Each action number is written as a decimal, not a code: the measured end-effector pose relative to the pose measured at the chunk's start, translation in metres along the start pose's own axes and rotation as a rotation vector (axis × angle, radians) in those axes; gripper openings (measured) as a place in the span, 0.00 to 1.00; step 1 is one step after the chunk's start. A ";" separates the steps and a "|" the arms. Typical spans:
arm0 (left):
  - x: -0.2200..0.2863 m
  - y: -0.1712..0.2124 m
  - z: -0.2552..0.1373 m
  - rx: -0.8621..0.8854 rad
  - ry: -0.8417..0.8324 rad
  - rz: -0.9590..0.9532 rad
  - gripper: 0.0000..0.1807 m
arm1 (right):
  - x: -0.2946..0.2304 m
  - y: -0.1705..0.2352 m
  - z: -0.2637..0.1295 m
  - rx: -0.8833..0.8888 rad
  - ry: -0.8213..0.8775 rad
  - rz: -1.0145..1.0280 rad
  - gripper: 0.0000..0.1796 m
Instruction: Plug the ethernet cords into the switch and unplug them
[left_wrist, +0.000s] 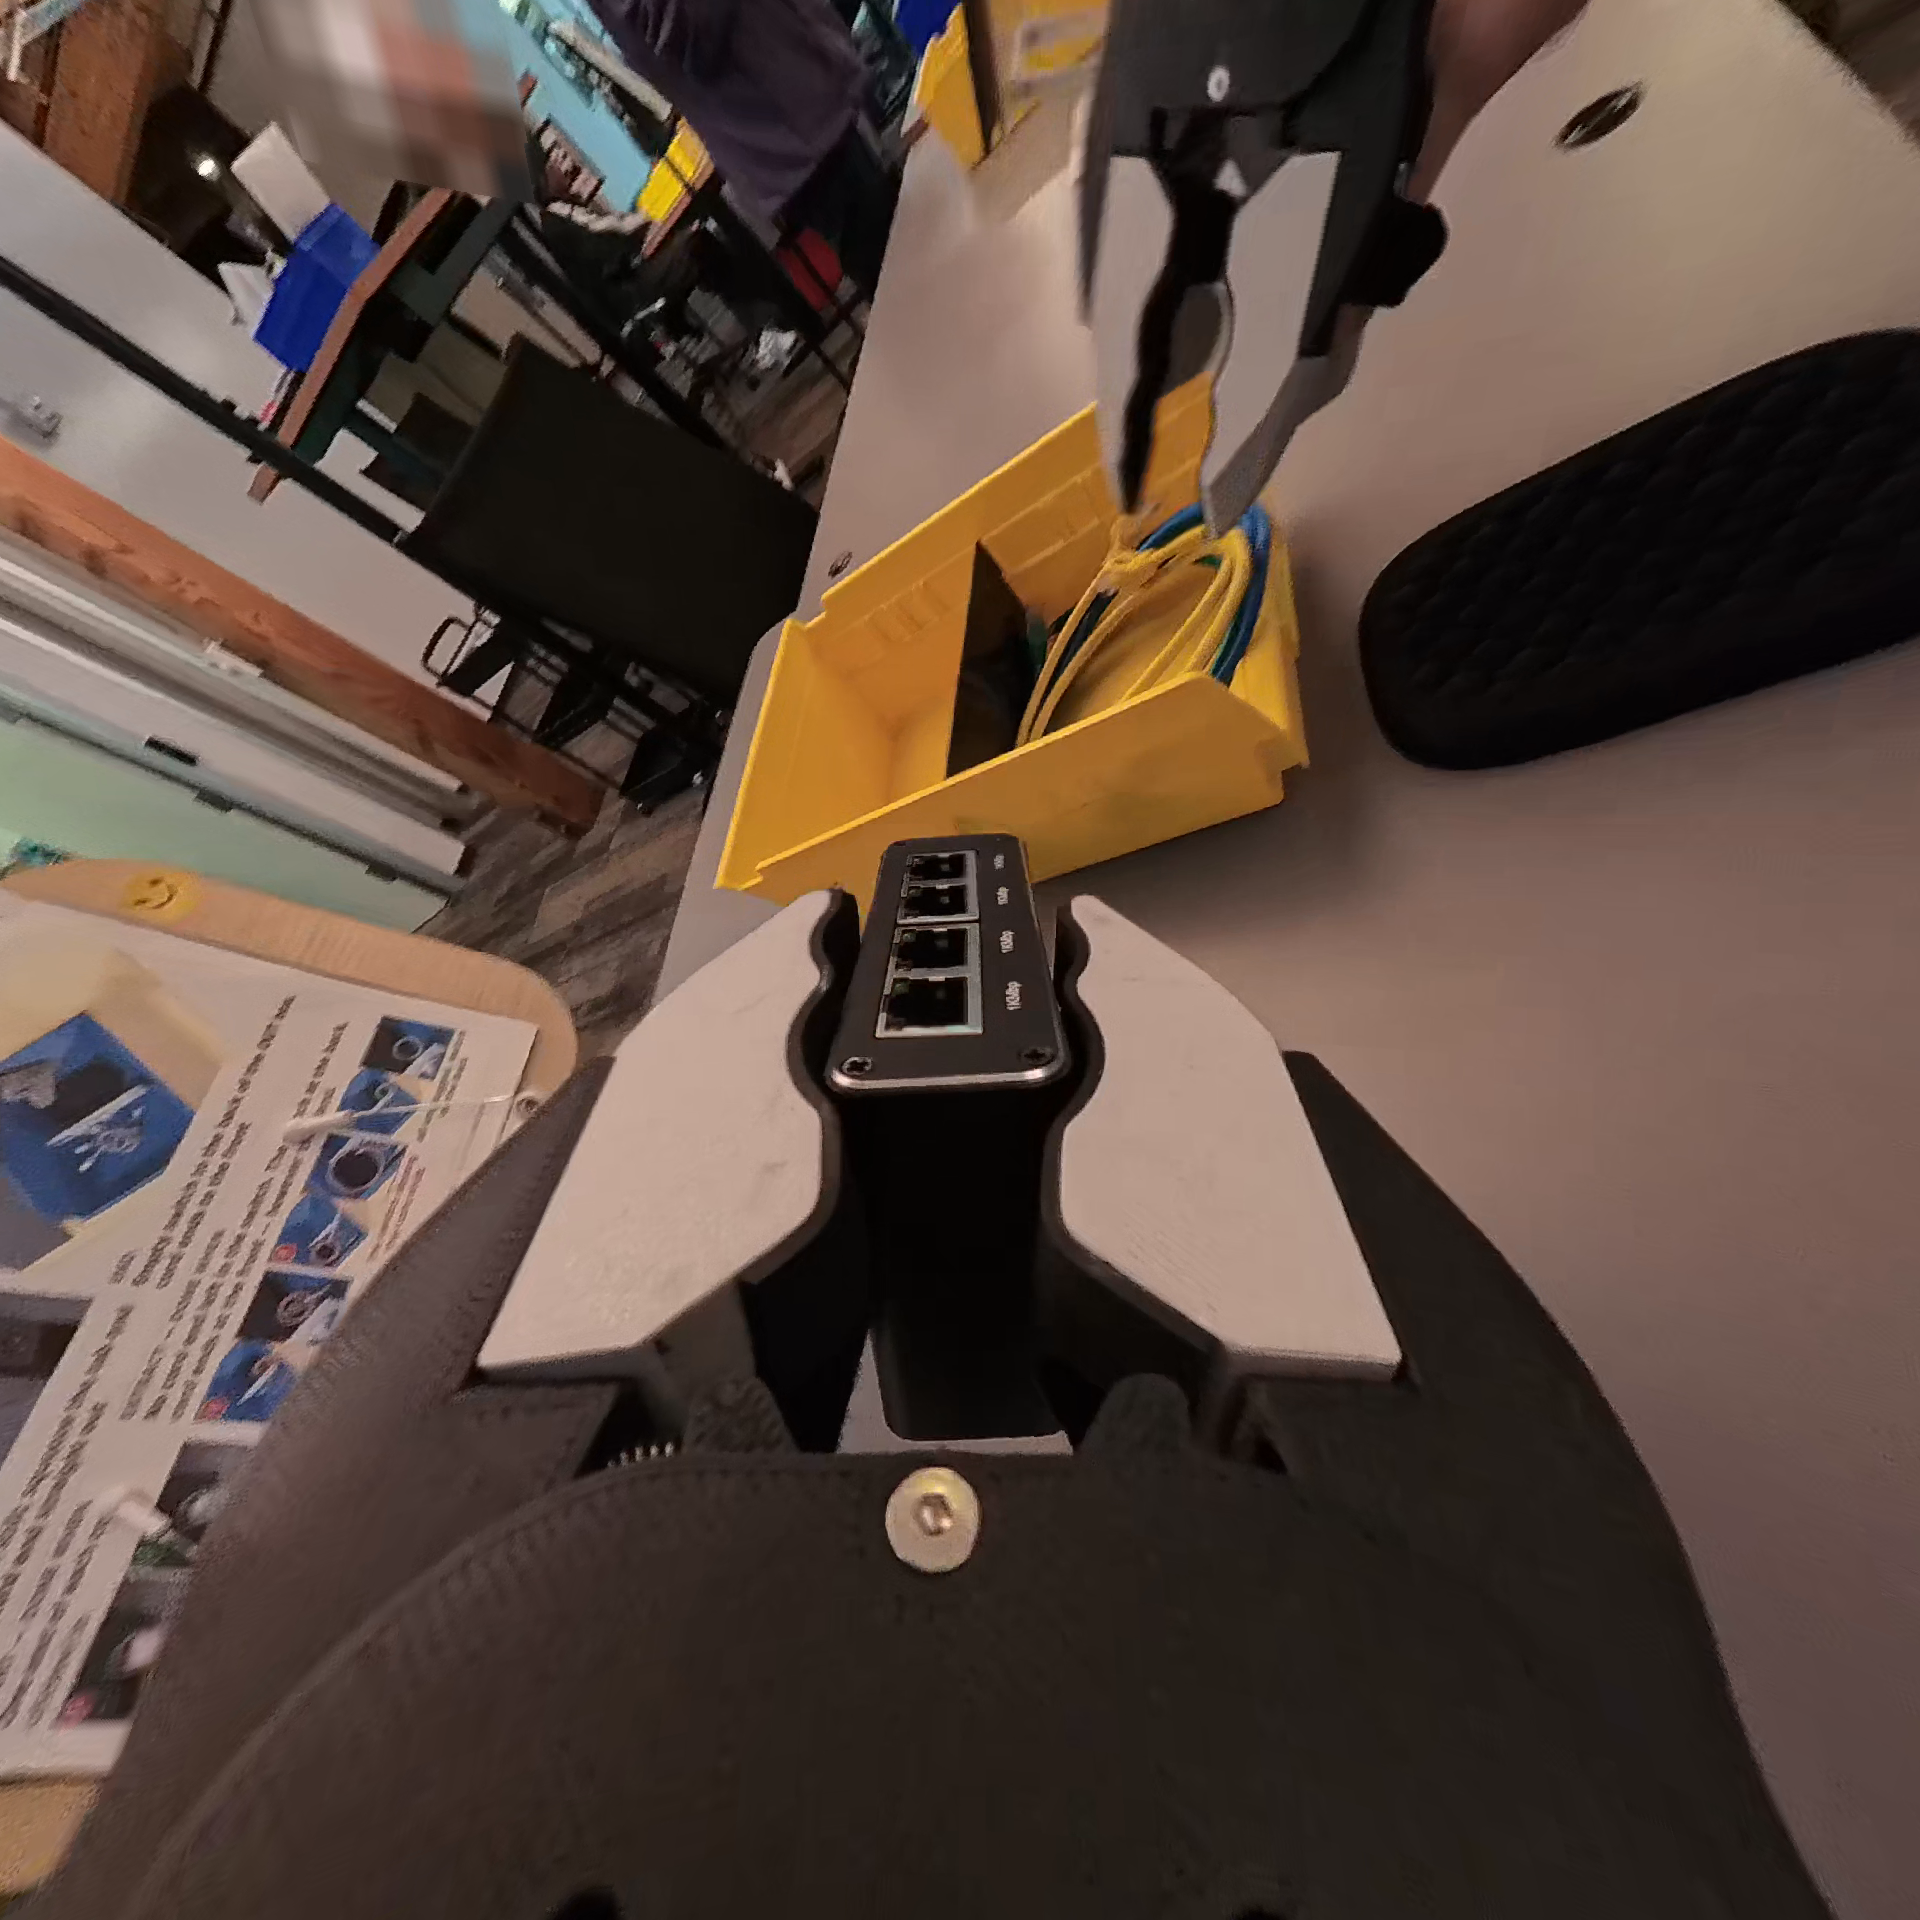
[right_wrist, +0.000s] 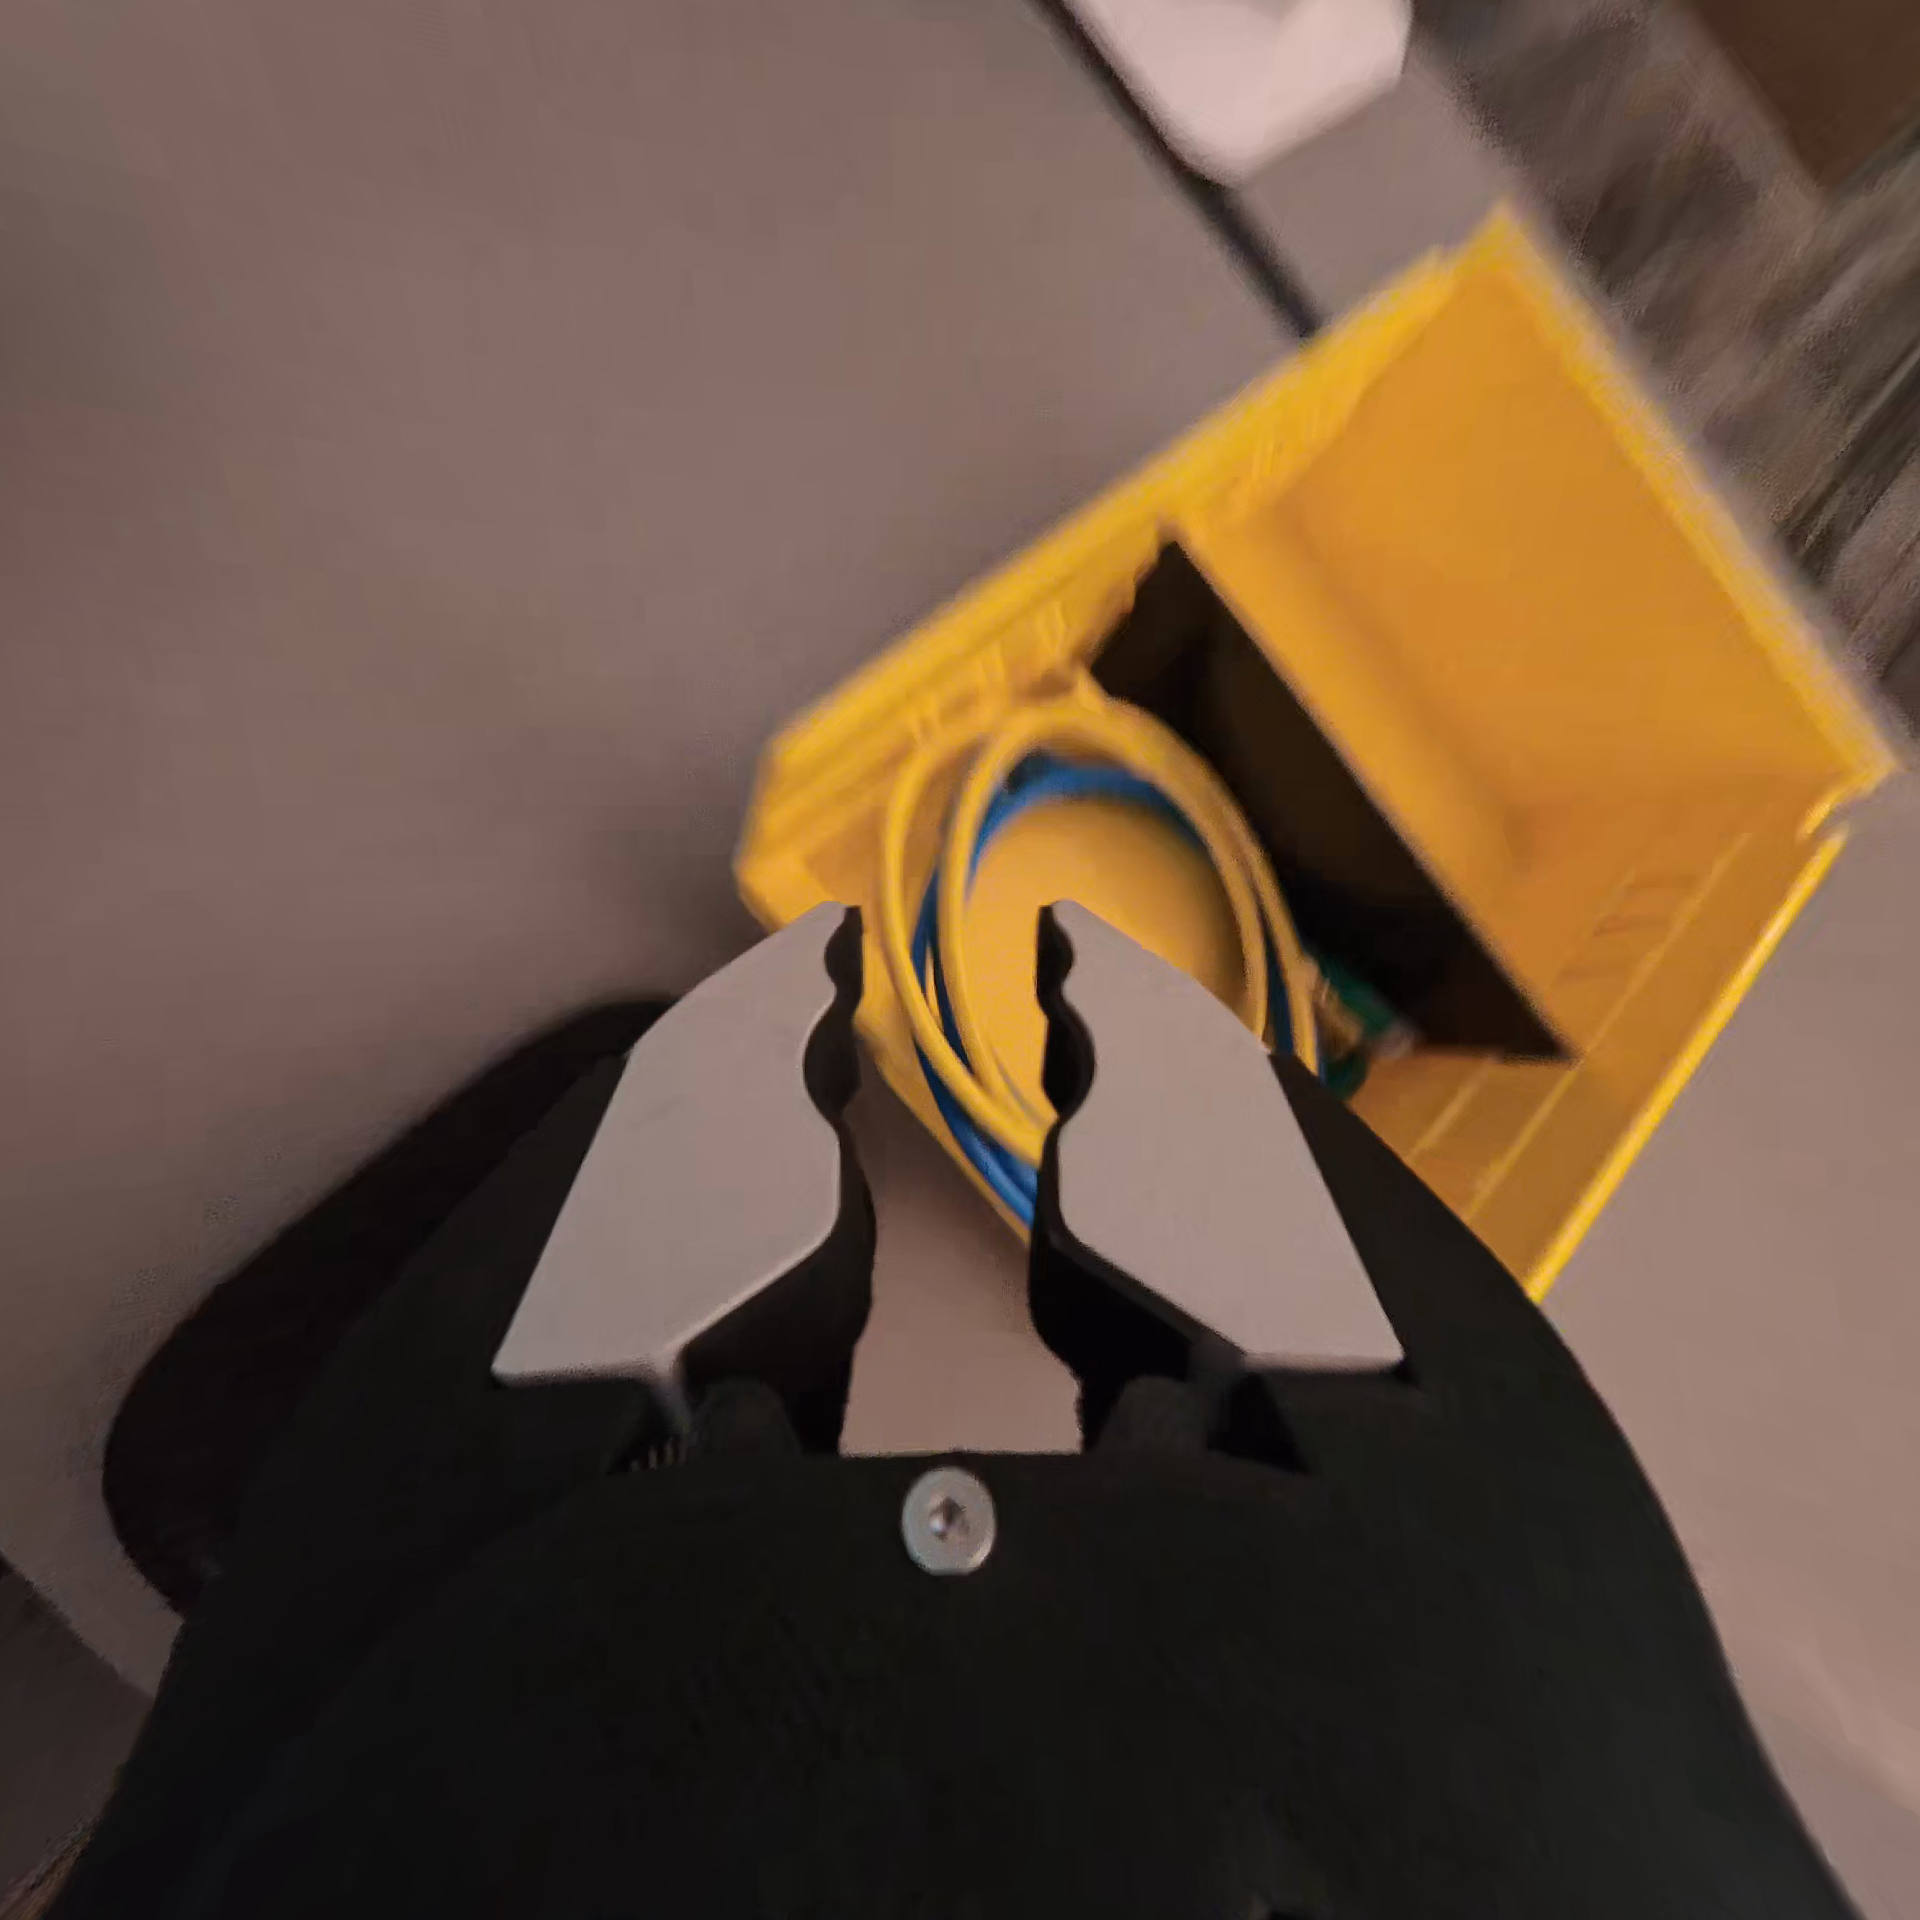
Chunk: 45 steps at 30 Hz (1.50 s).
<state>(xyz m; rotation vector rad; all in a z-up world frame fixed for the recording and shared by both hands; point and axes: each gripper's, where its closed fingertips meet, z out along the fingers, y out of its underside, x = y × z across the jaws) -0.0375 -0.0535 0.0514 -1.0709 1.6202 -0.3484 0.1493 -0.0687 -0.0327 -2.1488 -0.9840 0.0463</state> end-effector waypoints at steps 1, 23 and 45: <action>0.003 -0.003 0.000 0.021 0.027 -0.013 0.20 | -0.010 -0.025 -0.008 0.091 0.014 -0.054 0.22; 0.049 -0.045 -0.016 0.277 0.308 -0.045 0.21 | -0.135 -0.146 -0.017 0.409 0.020 -0.491 0.19; -0.021 -0.005 -0.024 0.164 0.059 -0.240 0.25 | 0.105 -0.086 0.020 0.026 0.312 -0.368 0.20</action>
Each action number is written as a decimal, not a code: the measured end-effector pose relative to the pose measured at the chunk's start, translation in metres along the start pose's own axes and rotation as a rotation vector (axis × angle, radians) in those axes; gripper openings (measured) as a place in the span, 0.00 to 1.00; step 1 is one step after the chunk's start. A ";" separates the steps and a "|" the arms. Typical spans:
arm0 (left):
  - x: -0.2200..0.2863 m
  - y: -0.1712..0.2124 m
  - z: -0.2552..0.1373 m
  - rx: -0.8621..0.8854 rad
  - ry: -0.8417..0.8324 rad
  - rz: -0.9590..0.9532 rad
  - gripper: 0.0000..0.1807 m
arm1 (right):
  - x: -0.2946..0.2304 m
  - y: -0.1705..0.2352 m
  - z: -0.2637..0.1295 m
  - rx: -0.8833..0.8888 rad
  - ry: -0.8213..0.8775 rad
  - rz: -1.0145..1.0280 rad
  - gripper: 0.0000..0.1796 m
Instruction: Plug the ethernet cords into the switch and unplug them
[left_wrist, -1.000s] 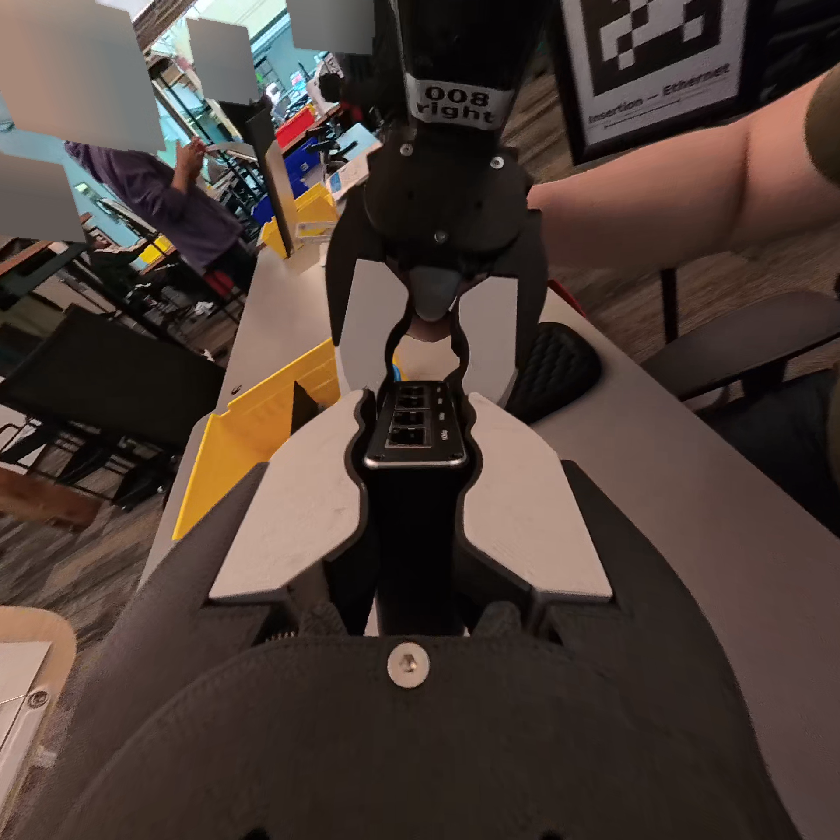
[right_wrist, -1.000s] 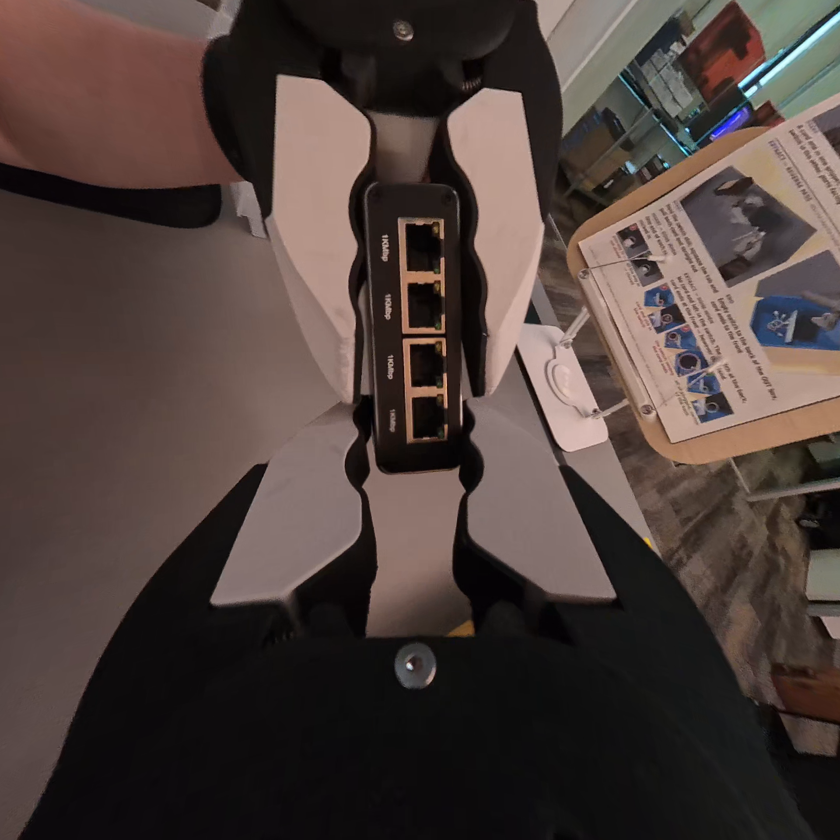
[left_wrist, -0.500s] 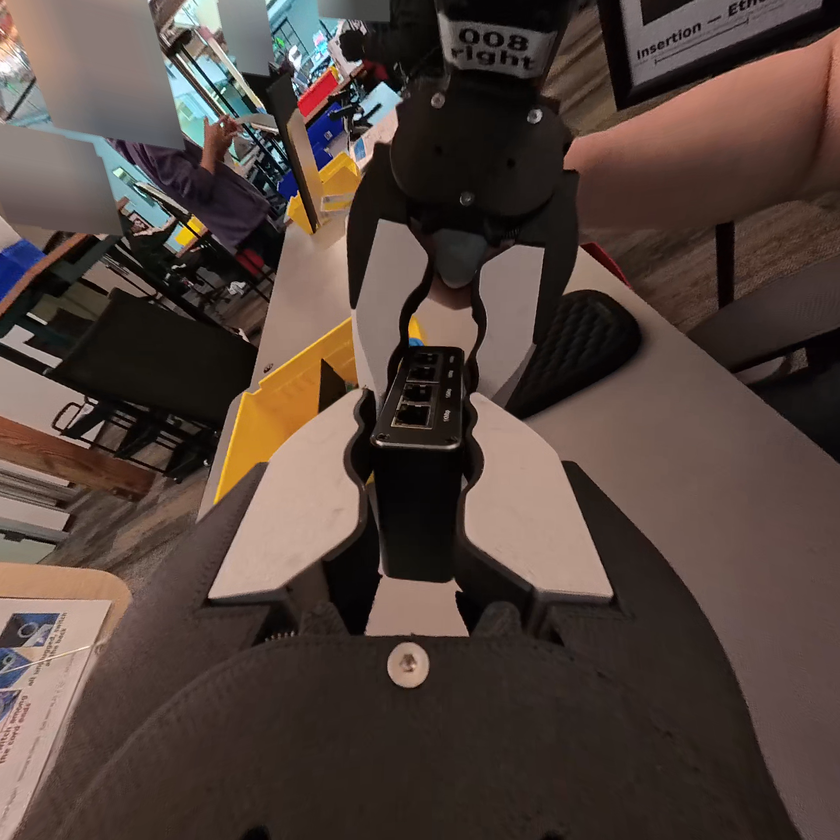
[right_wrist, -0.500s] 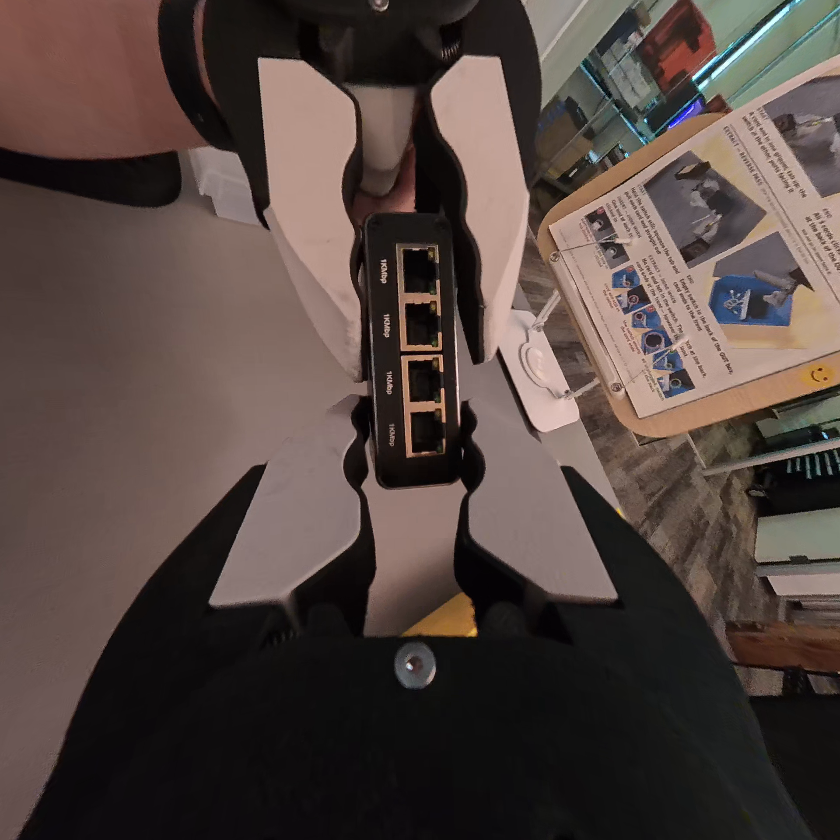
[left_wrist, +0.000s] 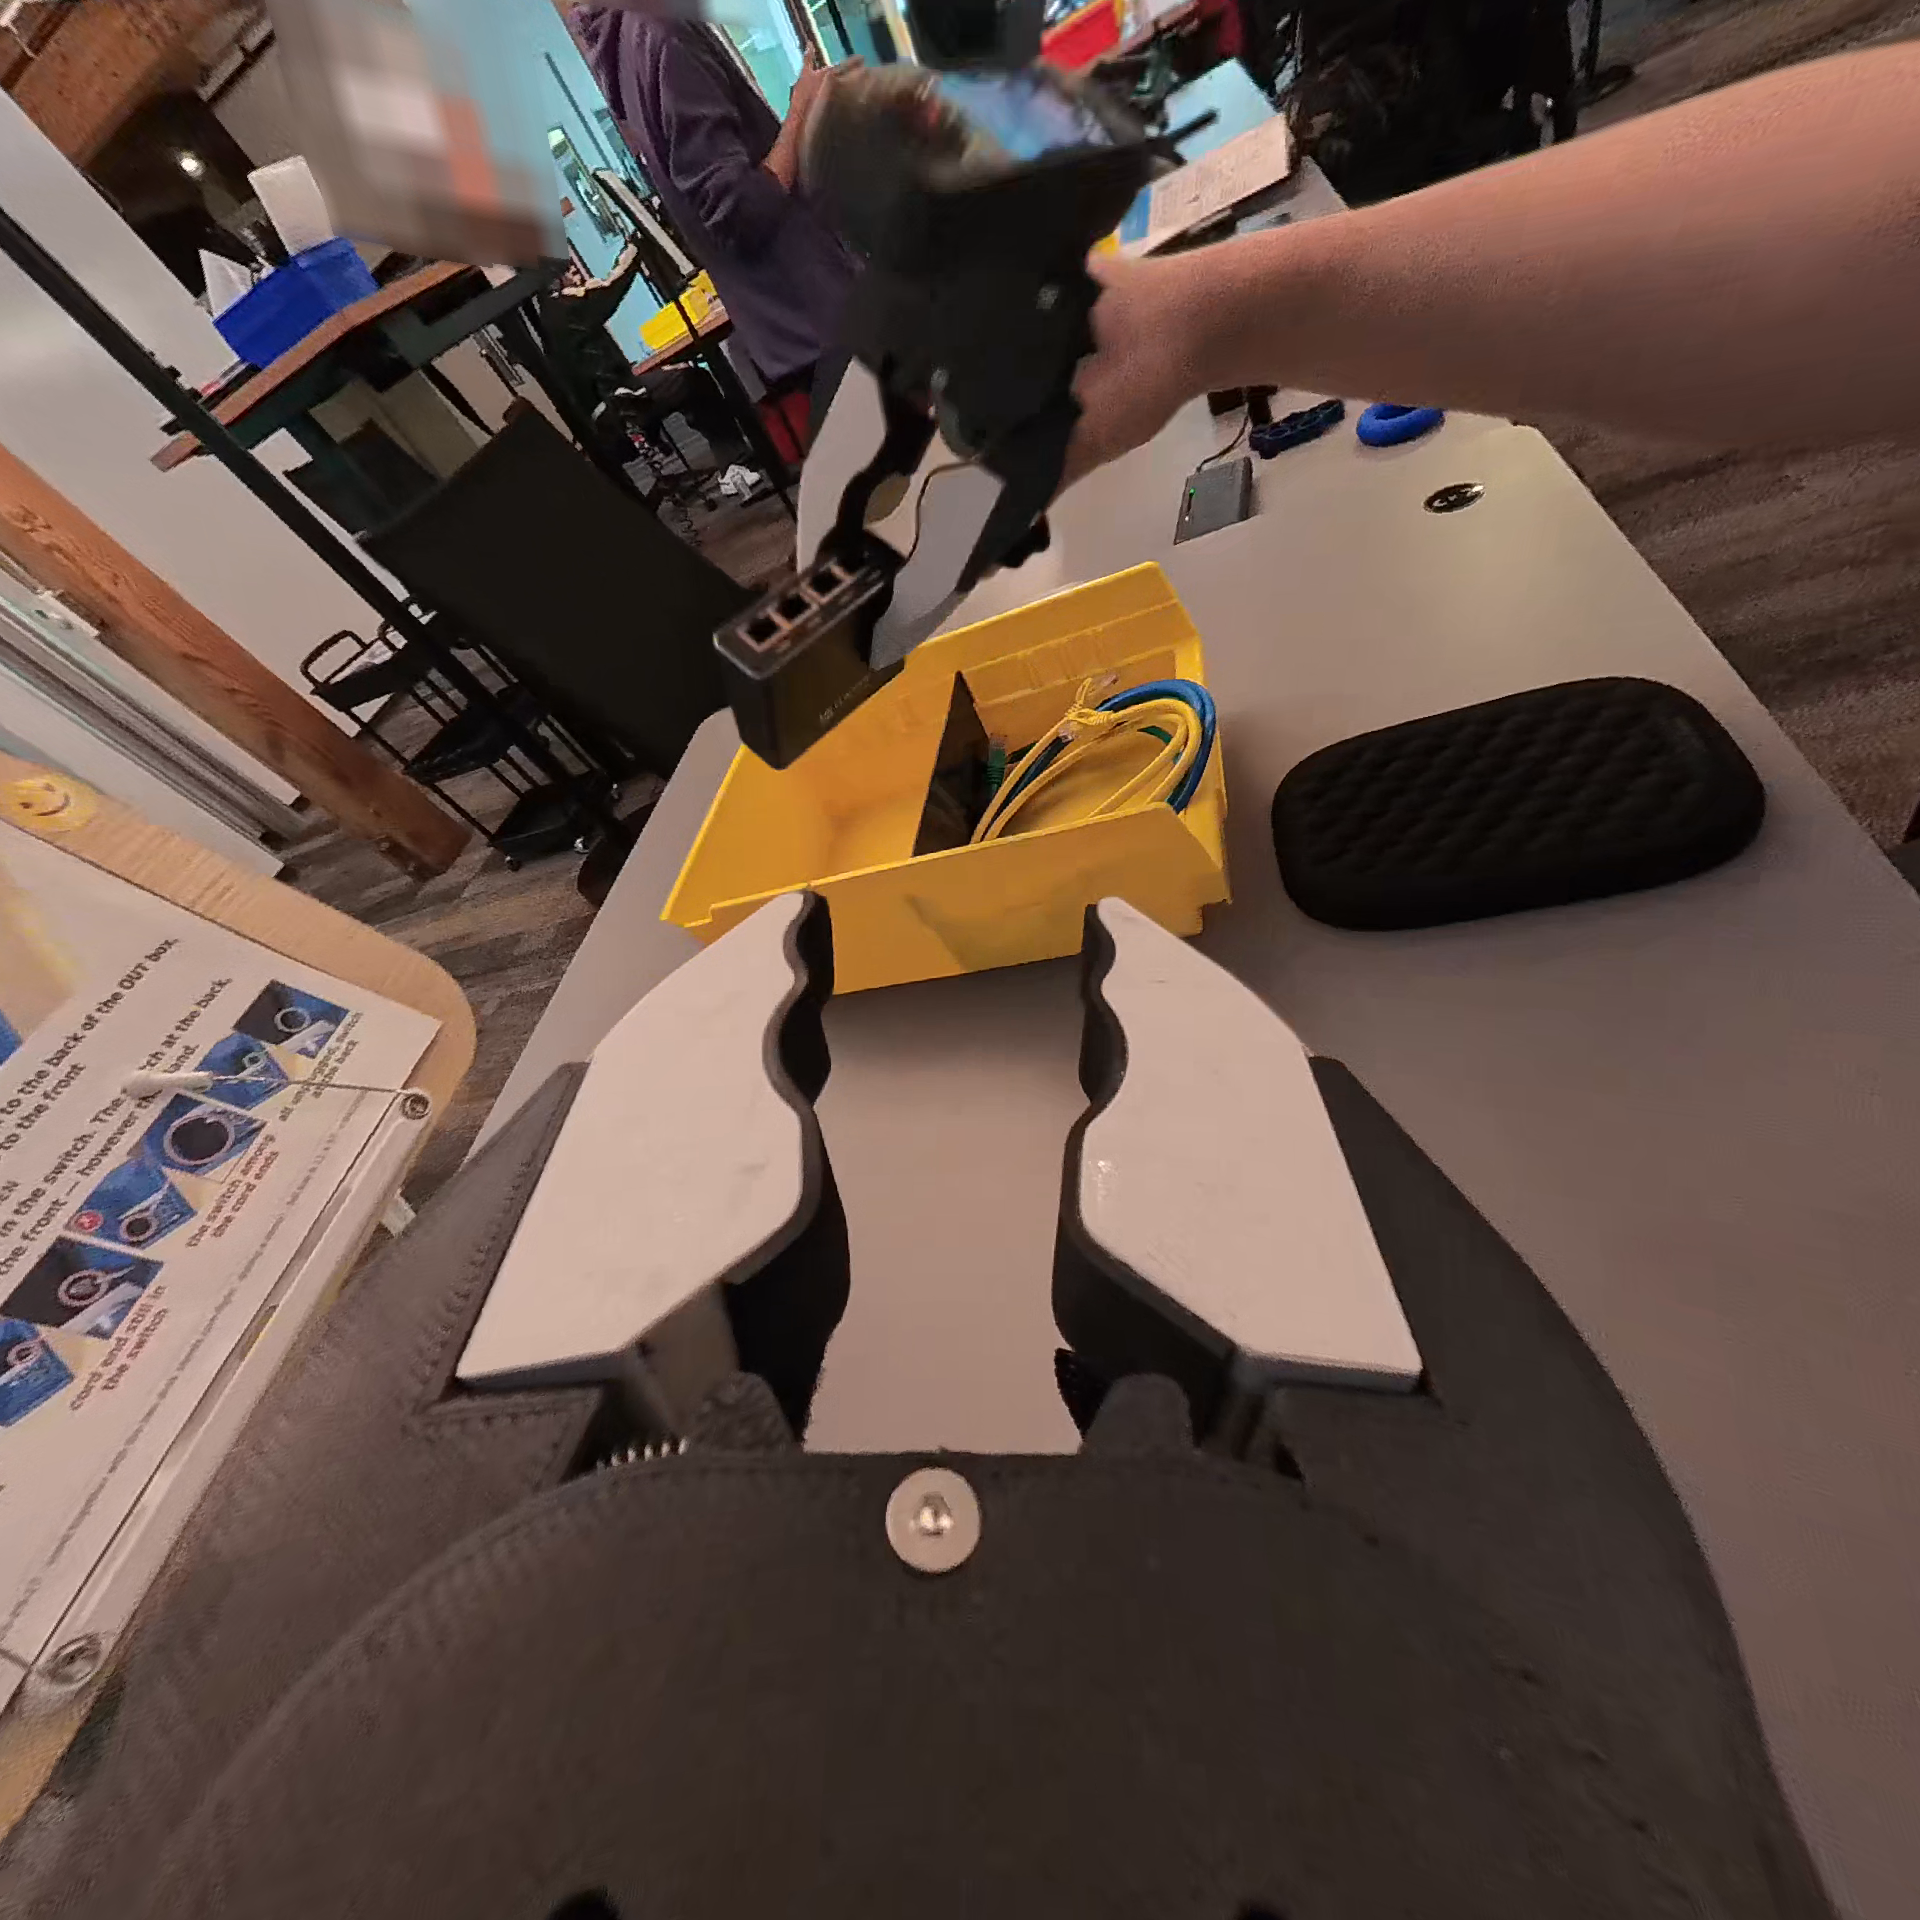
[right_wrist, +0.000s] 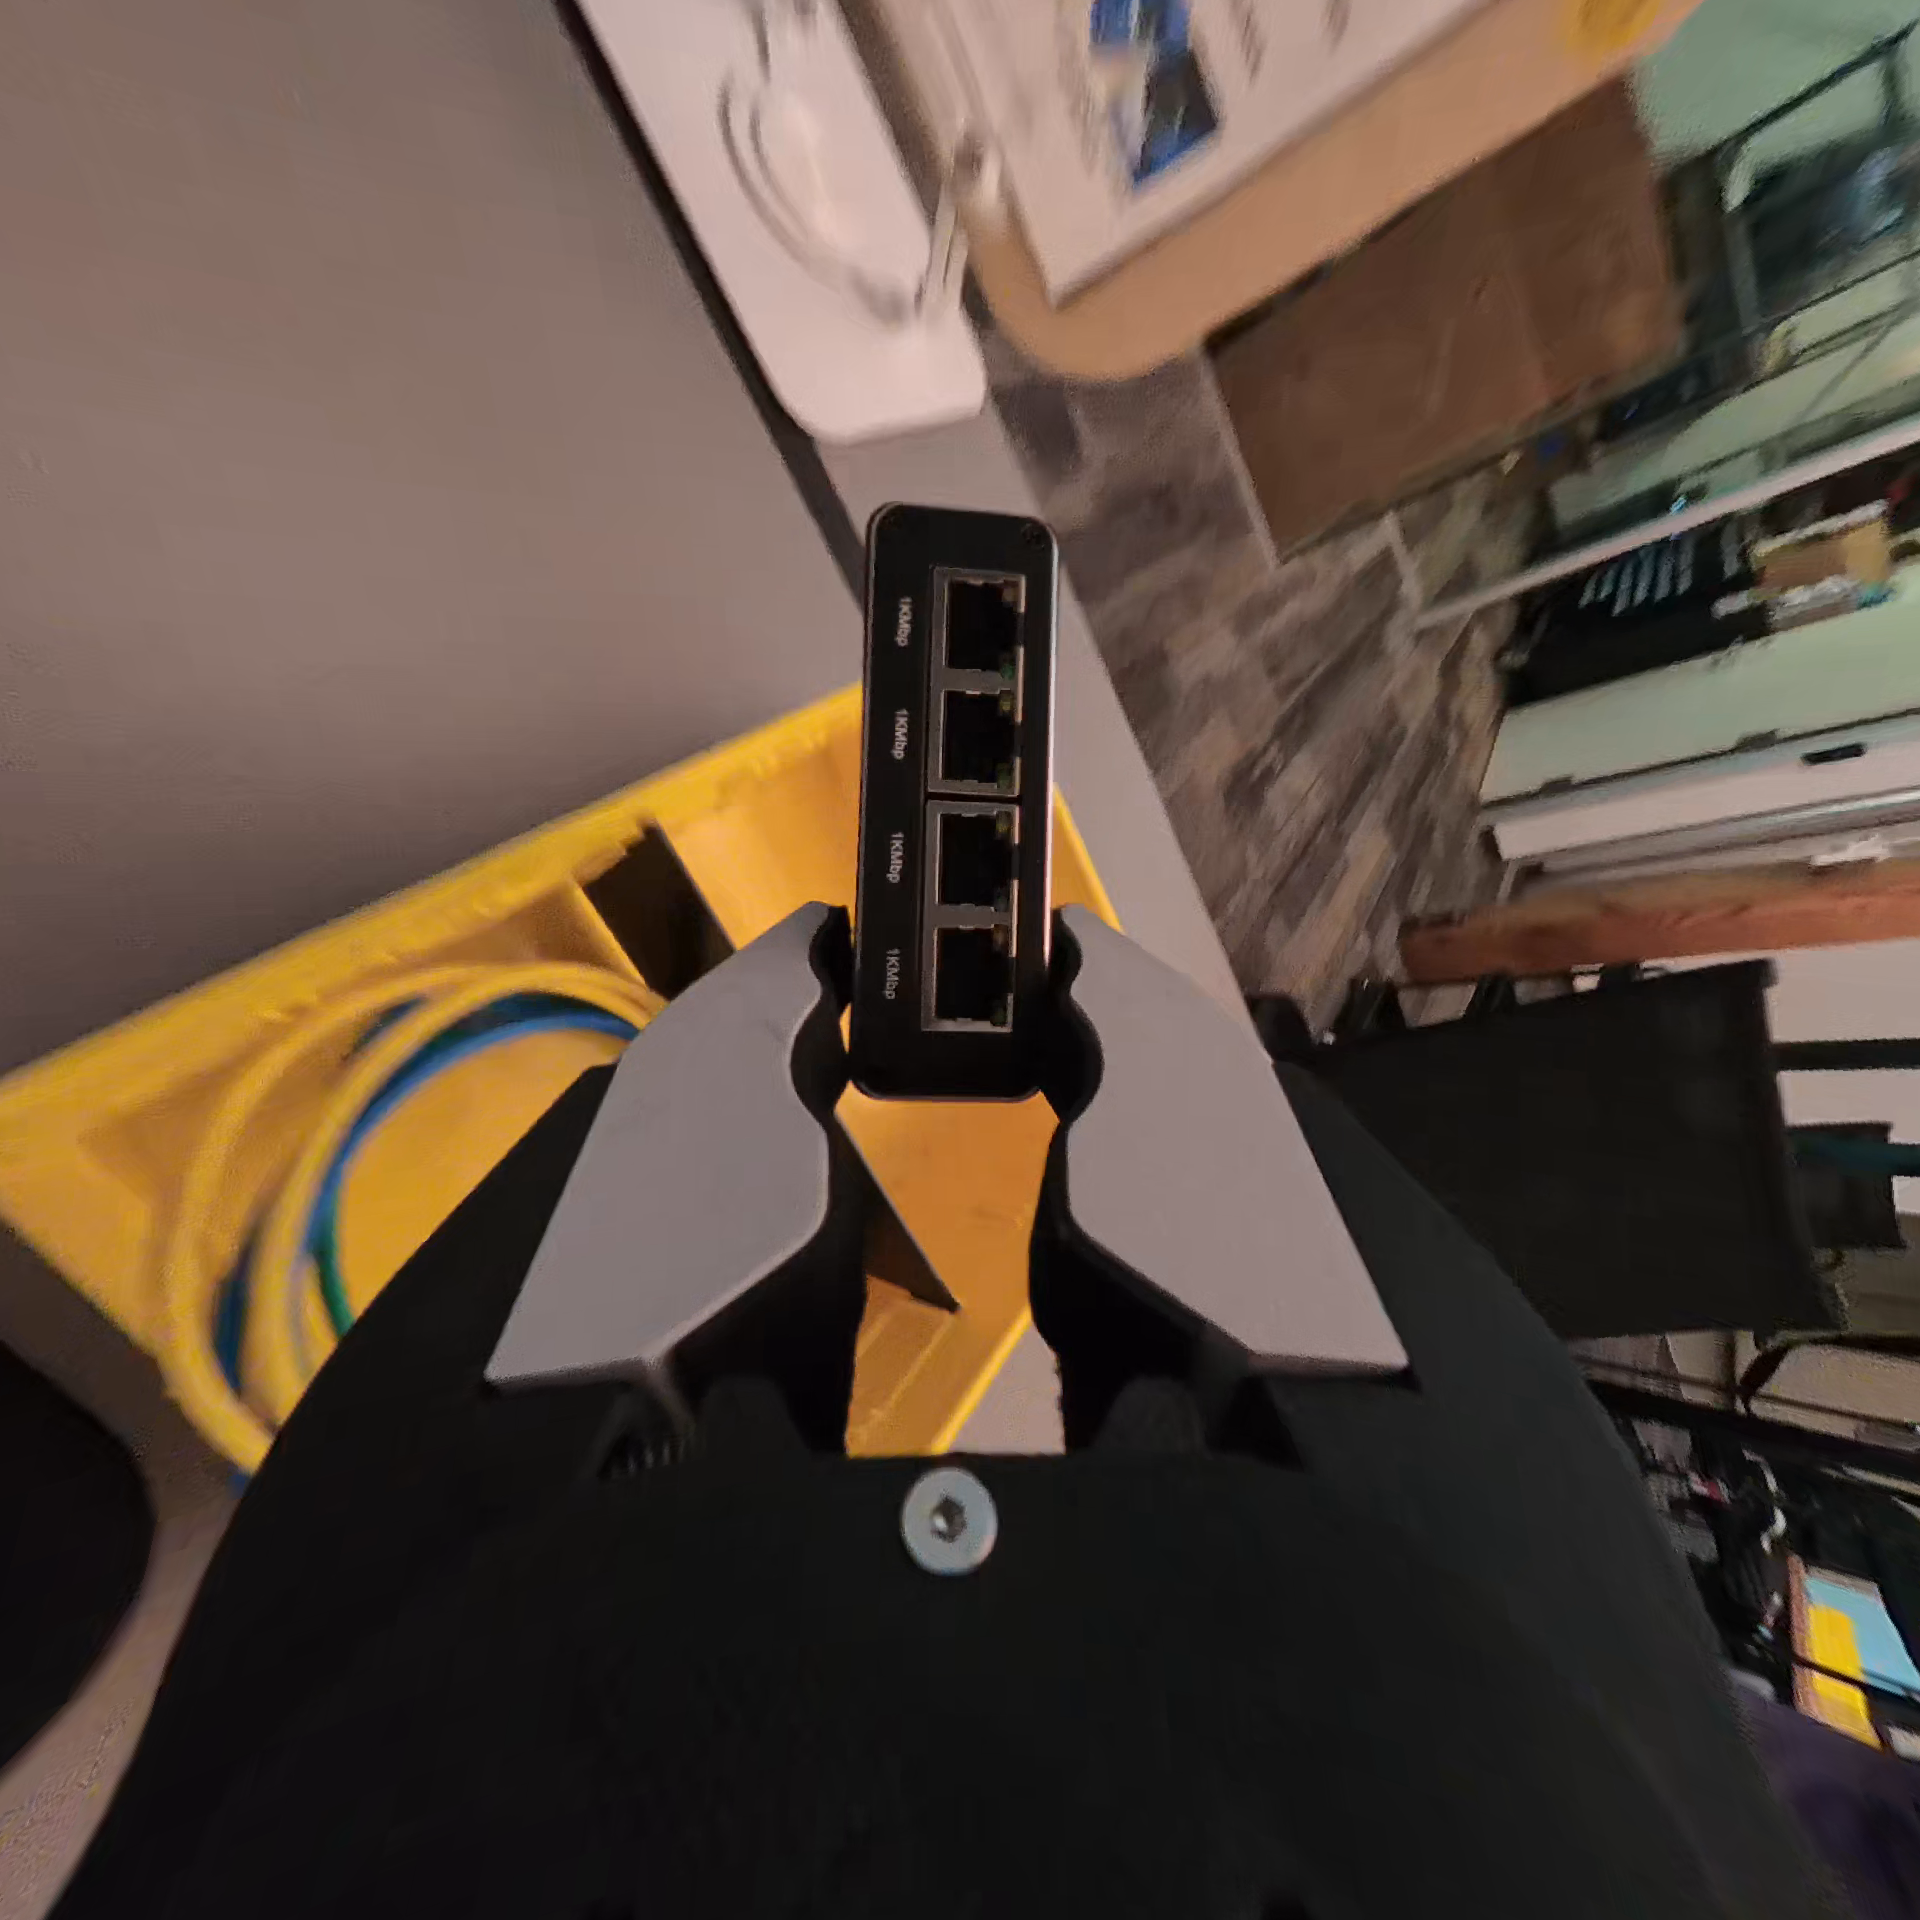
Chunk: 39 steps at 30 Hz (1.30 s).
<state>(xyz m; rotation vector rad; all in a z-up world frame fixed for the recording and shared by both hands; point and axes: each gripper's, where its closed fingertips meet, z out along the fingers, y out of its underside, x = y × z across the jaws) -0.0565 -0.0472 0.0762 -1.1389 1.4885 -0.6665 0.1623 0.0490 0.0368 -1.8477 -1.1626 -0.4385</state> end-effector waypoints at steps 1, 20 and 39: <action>-0.002 0.001 -0.002 -0.006 -0.006 0.004 0.25 | 0.002 0.012 0.014 -0.045 -0.028 -0.010 0.20; -0.019 0.003 -0.024 -0.057 -0.049 -0.037 0.25 | -0.030 0.110 0.140 -0.377 -0.505 0.183 0.20; -0.136 0.084 -0.184 -0.432 -0.711 -0.325 0.38 | 0.032 0.155 0.014 -0.307 0.063 1.109 0.35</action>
